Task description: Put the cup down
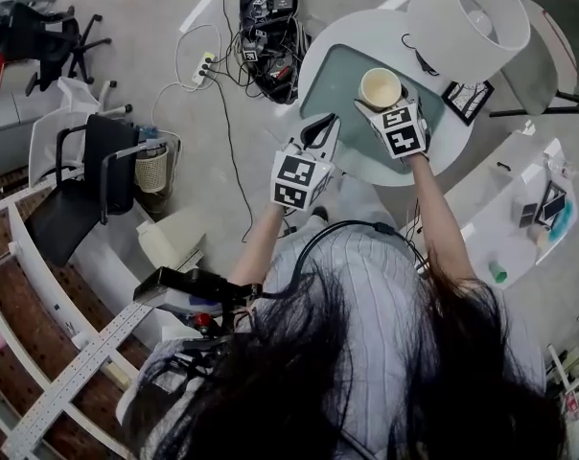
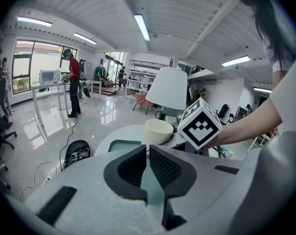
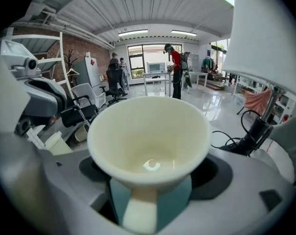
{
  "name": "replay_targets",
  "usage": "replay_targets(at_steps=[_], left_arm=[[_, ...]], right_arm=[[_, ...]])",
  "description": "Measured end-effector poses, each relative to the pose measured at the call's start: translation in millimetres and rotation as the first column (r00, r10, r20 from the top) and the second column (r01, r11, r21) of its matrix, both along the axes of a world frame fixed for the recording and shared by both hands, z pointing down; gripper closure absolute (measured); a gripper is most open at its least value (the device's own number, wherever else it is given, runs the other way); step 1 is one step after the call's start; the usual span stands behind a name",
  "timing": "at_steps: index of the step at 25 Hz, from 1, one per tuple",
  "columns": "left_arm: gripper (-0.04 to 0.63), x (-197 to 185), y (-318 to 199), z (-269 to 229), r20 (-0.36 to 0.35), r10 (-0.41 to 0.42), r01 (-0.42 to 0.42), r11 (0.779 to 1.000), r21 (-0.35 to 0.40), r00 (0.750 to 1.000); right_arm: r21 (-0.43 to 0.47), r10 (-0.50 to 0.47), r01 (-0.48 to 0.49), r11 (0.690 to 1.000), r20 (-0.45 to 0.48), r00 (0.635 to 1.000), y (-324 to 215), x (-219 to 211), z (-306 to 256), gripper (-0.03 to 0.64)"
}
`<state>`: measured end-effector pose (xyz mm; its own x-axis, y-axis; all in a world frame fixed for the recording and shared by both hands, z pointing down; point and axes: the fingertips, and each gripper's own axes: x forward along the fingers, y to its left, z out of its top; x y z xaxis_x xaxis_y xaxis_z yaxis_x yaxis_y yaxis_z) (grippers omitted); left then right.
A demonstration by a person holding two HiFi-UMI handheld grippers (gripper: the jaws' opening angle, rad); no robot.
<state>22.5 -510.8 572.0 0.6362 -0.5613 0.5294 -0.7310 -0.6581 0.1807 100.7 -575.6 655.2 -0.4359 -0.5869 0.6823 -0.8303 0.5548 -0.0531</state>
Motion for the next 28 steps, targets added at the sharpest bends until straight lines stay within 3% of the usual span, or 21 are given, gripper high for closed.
replay_targets(at_steps=[15, 28], left_arm=[[0.577, 0.5, -3.5, 4.2, 0.009, 0.001, -0.001, 1.000, -0.007, 1.000], [0.577, -4.4, -0.1, 9.1, 0.023, -0.011, 0.011, 1.000, -0.020, 1.000]], right_arm=[[-0.013, -0.079, 0.078, 0.997, -0.071, 0.994, -35.0, -8.5, 35.1, 0.199], [-0.052, -0.146, 0.141, 0.989, -0.106, 0.984, -30.5, -8.7, 61.1, 0.199]])
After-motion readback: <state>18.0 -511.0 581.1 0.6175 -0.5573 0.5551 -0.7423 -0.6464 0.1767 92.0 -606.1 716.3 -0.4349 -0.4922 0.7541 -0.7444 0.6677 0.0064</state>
